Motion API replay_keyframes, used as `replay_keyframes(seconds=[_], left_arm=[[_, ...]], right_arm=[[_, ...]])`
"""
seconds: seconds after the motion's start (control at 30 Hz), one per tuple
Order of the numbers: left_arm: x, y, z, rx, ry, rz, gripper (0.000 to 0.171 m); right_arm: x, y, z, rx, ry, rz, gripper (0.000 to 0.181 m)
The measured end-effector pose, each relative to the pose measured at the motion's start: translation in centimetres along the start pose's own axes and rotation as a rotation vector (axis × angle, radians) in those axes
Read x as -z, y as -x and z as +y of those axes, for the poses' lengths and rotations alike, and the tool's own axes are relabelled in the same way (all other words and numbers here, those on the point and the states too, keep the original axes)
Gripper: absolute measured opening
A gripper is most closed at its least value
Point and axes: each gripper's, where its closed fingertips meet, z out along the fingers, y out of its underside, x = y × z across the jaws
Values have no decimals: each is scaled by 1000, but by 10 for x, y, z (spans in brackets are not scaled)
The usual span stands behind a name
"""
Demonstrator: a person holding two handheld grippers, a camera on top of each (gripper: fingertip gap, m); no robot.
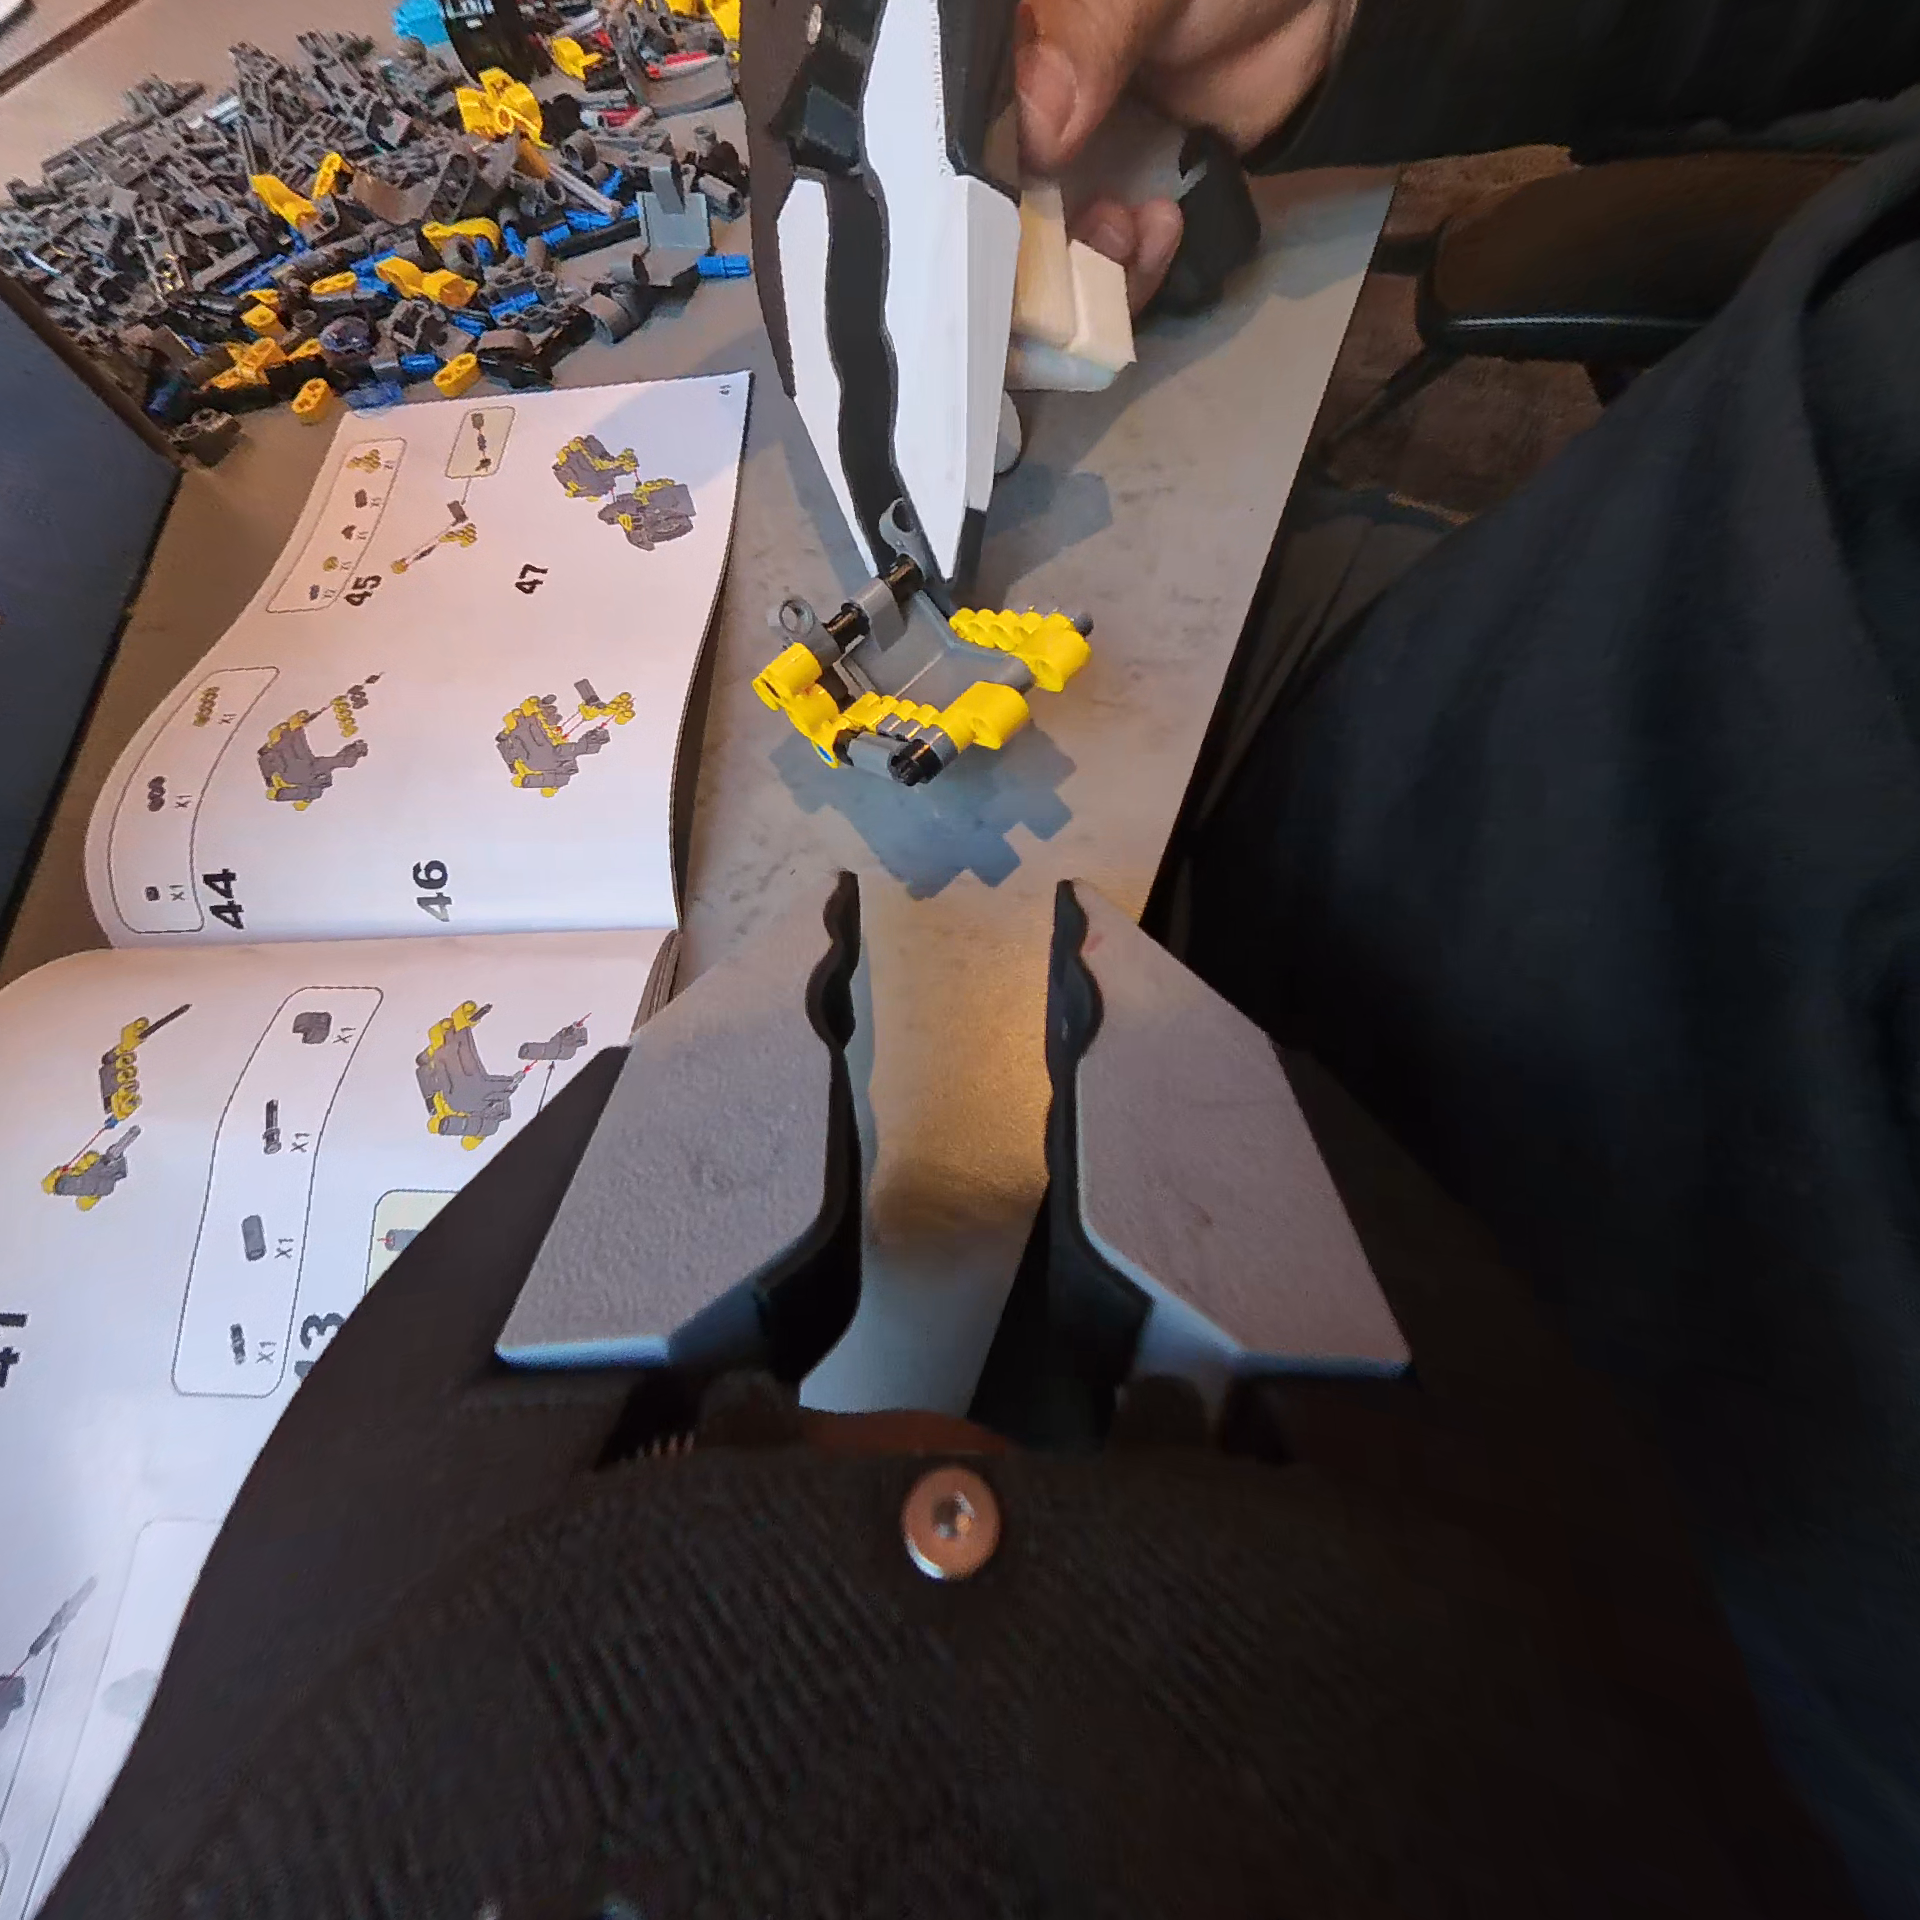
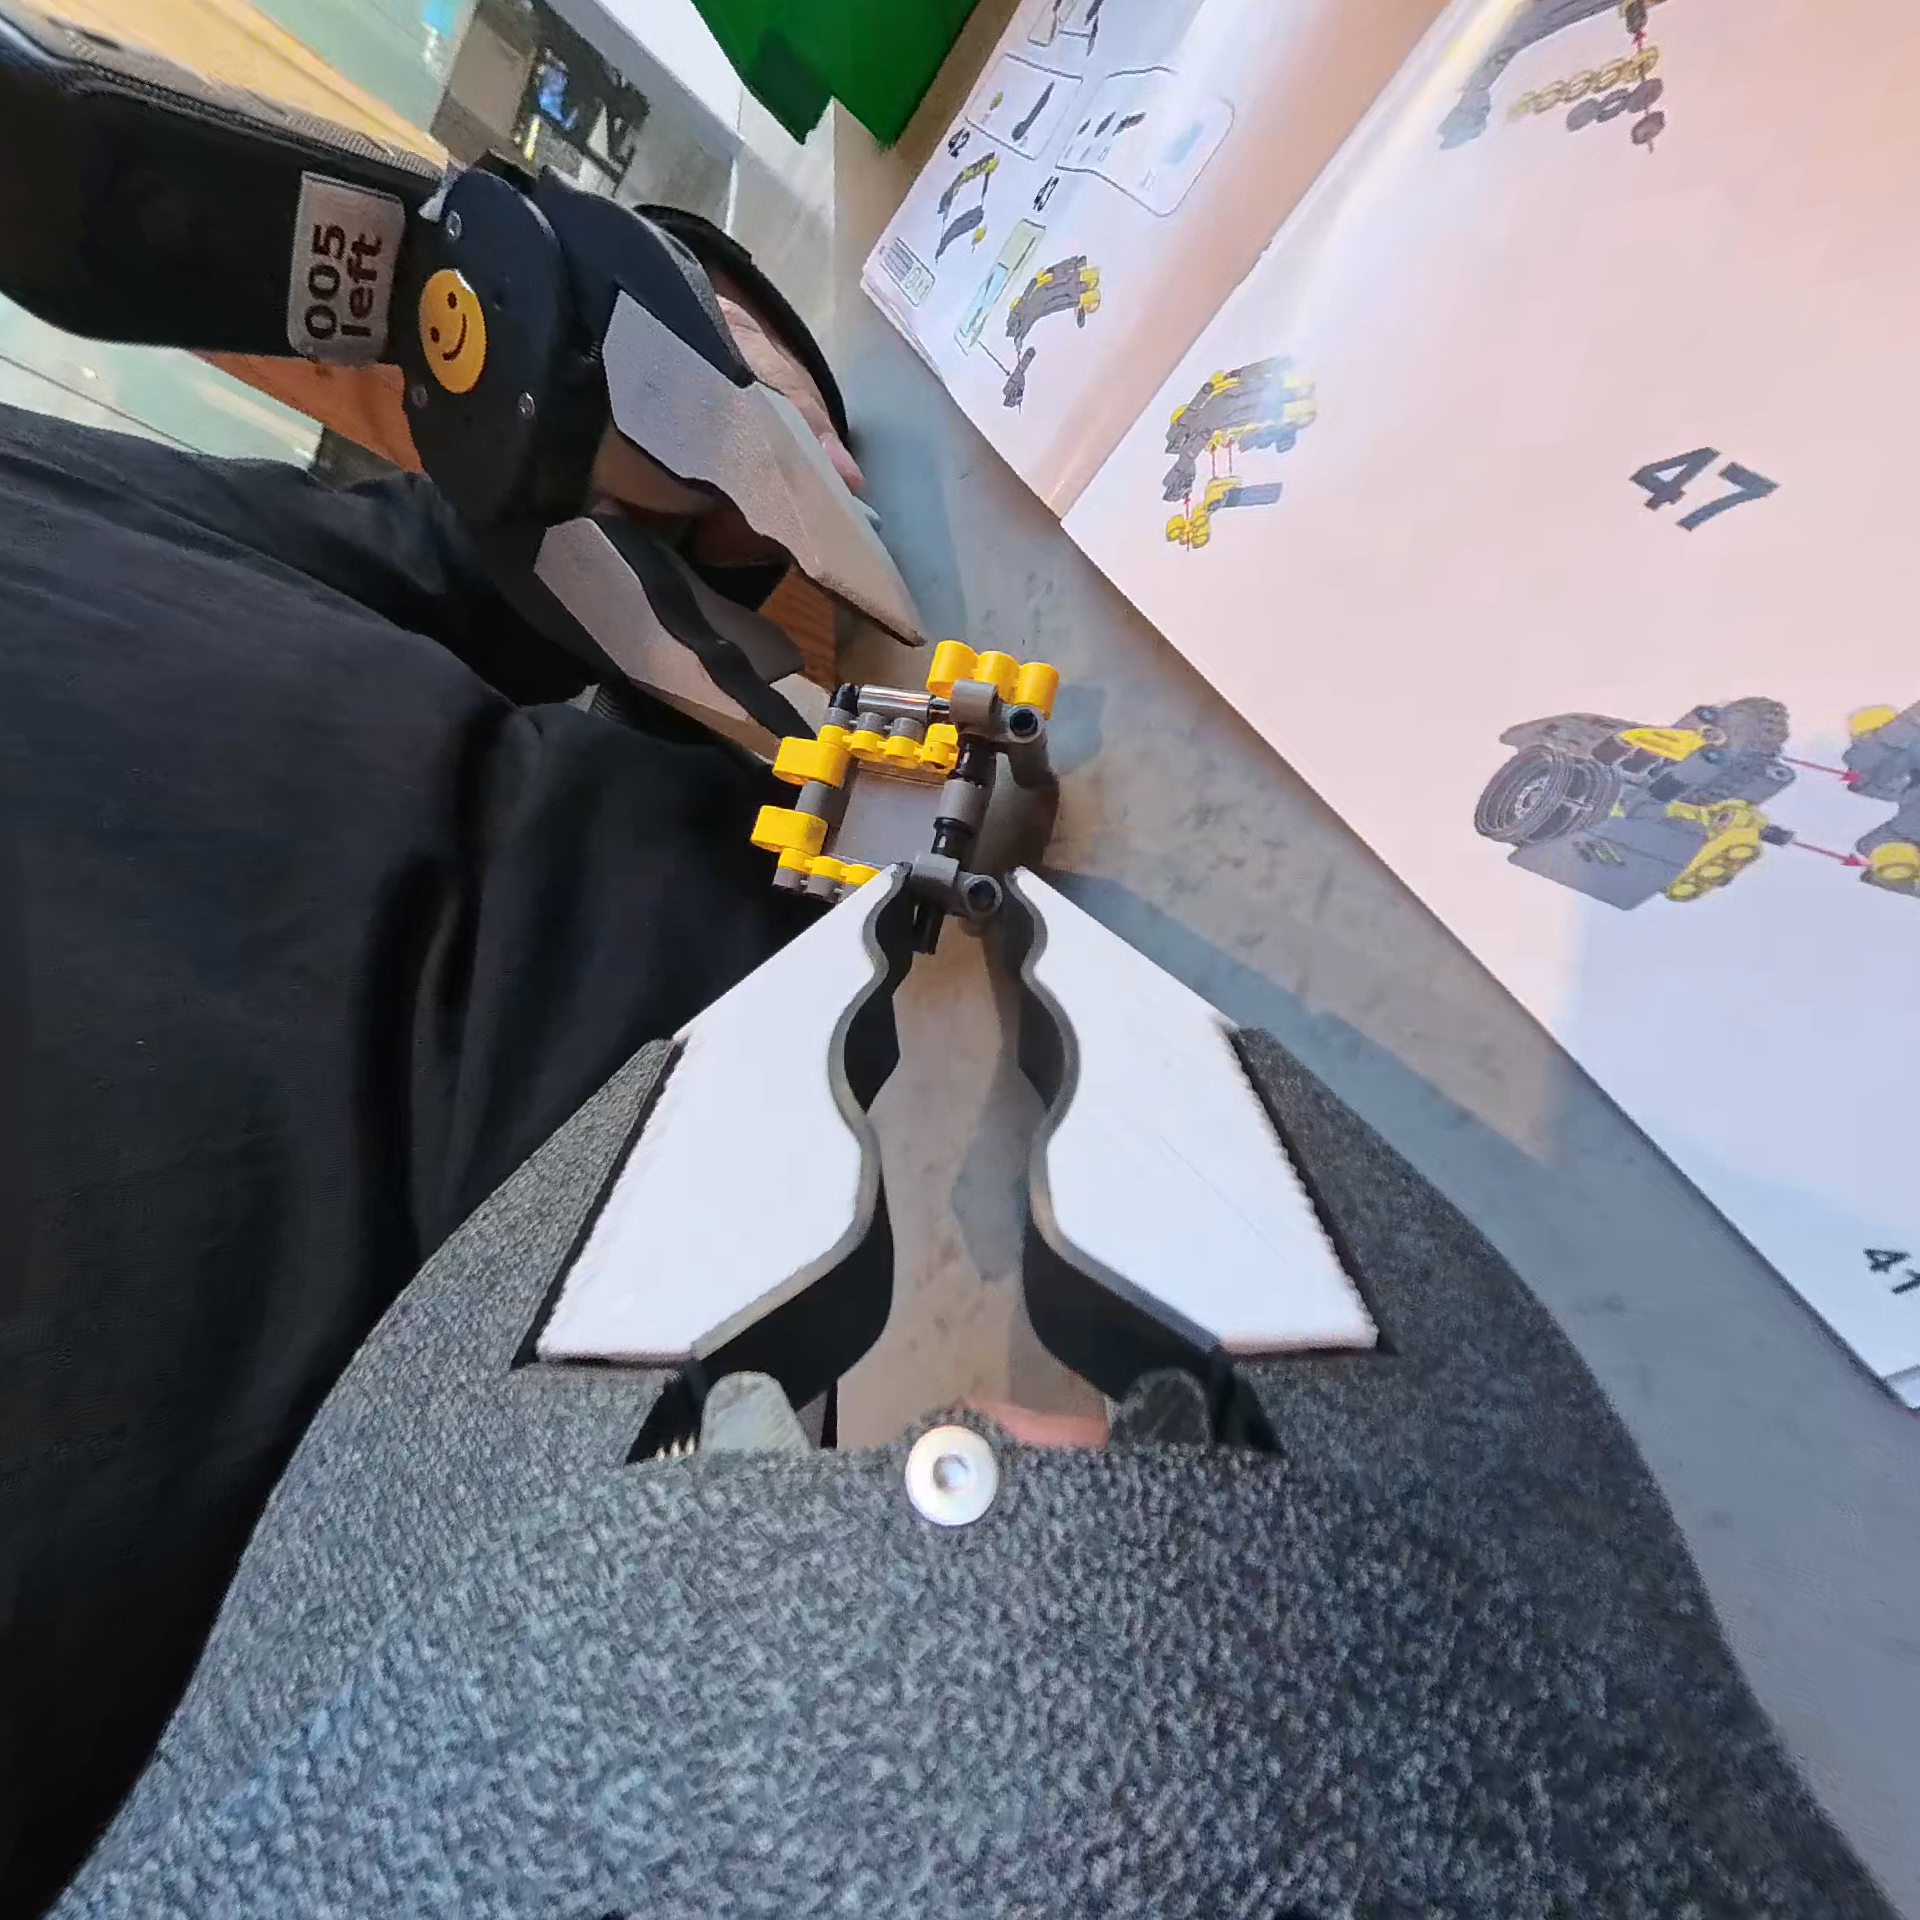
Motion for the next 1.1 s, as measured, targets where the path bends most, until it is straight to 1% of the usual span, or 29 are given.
replay_keyframes(seconds=[0.13,0.2,0.27,0.37,0.47,0.63,0.7,0.83,0.93,1.0,1.1], left_arm=[[-2,-1,2,-12,15,0,34],[-1,-1,1,-4,9,8,34],[1,-1,-1,15,-3,24,34],[3,1,-5,64,-25,51,35],[2,4,-12,101,-45,64,35],[-11,-1,-20,107,-12,116,34],[-15,-6,-23,101,-4,145,33],[-18,-7,-24,92,5,147,34],[-14,-1,-19,93,8,104,36],[-9,3,-13,98,15,68,36],[-6,-6,-4,110,35,70,35]], right_arm=[[0,1,0,-1,-1,-12,15],[0,2,-1,26,3,-9,15],[1,4,-3,95,8,10,15],[0,5,-4,246,30,84,16],[-3,11,-2,374,65,129,16],[-7,13,5,511,86,212,20],[-7,10,9,538,98,245,21],[-1,12,14,546,98,267,32],[15,15,13,528,33,304,34],[25,17,15,500,-14,323,31],[29,23,31,485,-24,332,22]])
